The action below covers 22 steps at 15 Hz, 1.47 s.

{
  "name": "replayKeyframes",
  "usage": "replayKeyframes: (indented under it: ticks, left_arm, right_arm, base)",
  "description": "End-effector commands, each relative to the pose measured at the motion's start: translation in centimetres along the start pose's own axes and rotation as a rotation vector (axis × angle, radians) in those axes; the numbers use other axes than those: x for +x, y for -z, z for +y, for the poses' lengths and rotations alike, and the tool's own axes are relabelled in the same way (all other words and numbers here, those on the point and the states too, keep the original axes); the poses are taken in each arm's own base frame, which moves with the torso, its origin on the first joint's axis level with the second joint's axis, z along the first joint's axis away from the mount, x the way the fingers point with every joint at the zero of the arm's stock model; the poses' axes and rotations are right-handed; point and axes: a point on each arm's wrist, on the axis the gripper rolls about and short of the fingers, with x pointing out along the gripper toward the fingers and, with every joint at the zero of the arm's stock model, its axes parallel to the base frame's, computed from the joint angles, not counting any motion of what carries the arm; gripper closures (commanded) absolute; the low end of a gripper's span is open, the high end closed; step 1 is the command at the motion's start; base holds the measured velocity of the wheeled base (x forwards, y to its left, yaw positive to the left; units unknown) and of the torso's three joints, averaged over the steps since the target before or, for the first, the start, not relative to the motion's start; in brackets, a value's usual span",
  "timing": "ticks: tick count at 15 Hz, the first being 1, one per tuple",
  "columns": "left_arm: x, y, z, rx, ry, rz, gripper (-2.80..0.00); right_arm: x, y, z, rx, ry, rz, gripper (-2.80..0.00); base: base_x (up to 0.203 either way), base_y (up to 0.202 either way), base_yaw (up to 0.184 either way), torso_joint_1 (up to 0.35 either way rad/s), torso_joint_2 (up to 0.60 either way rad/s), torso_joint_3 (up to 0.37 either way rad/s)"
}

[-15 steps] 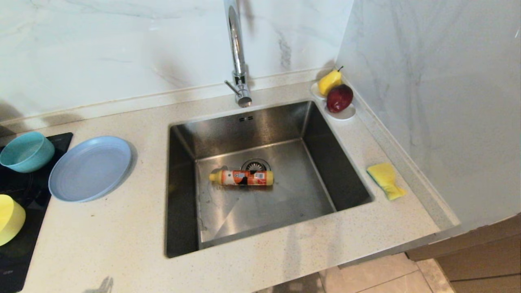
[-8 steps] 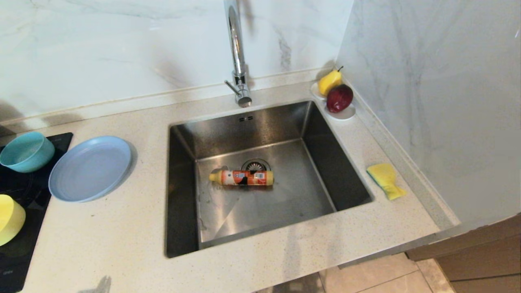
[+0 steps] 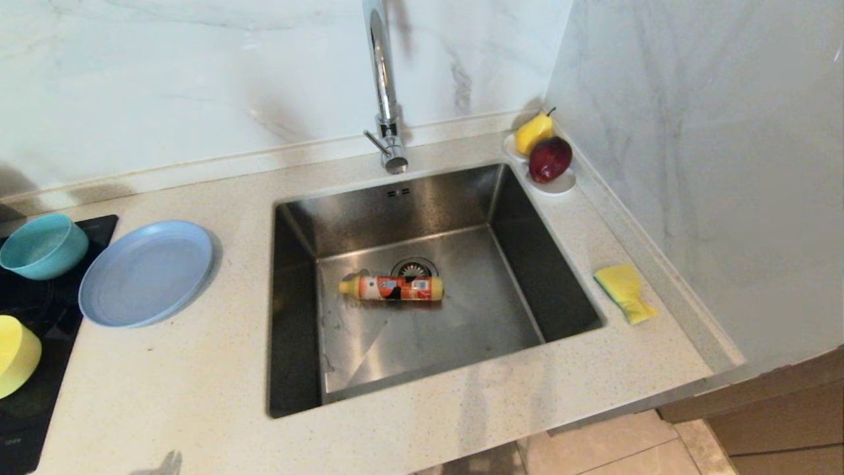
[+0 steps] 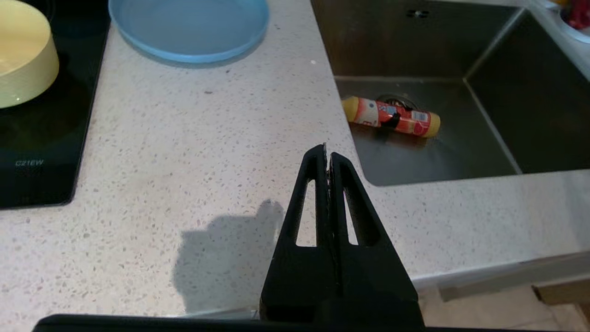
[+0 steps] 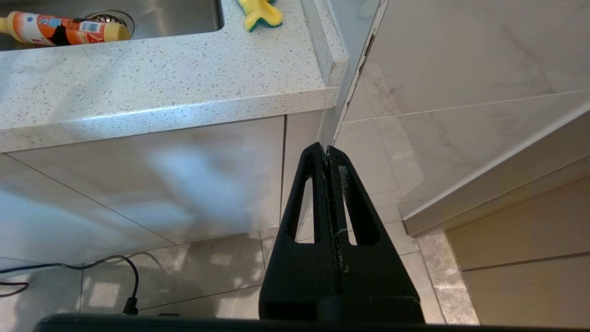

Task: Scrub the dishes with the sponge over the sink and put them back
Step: Place the bowl on the plate

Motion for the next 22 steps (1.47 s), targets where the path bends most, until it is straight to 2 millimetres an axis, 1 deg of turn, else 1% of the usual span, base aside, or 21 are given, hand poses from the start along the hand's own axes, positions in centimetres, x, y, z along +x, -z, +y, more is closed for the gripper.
replayKeyframes:
  ticks: [1,2,5,18,19,20,21,22]
  left_arm:
    - [0.2,0.9,0.1,0.004,-0.009,0.033,0.00]
    - [0.2,0.9,0.1,0.026,-0.008,0.030,0.00]
    - [0.2,1.1,0.2,0.200,-0.006,0.037,0.00]
    - [0.2,1.0,0.2,0.196,-0.008,0.036,0.00]
    - [0.1,0.3,0.0,0.196,-0.007,0.012,0.00]
    - [-0.3,-1.5,-0.2,0.195,-0.006,-0.038,0.00]
    - [-1.0,-3.7,-0.5,0.192,-0.011,-0.091,0.00]
    - [-1.7,-5.5,-0.7,0.193,-0.031,-0.125,0.00]
  right_arm:
    - [0.0,0.0,0.0,0.000,-0.001,0.001,0.00]
    - [0.0,0.0,0.0,0.000,-0.001,0.000,0.00]
    - [0.0,0.0,0.0,0.000,0.000,0.000,0.00]
    - [0.0,0.0,0.0,0.000,-0.001,0.001,0.00]
    - [0.0,0.0,0.0,0.000,0.000,0.000,0.00]
    - [0.0,0.0,0.0,-0.001,0.000,0.000,0.00]
    - [0.0,0.0,0.0,0.000,0.000,0.000,0.00]
    - [0.0,0.0,0.0,0.000,0.000,0.000,0.00]
  base:
    - [0.000,0.000,0.000,0.000,0.00,0.000]
    - [0.000,0.000,0.000,0.000,0.00,0.000]
    - [0.000,0.000,0.000,0.000,0.00,0.000]
    - [0.000,0.000,0.000,0.000,0.00,0.000]
    - [0.000,0.000,0.000,0.000,0.00,0.000]
    - [0.000,0.000,0.000,0.000,0.00,0.000]
    - [0.000,0.000,0.000,0.000,0.00,0.000]
    - [0.000,0.000,0.000,0.000,0.00,0.000]
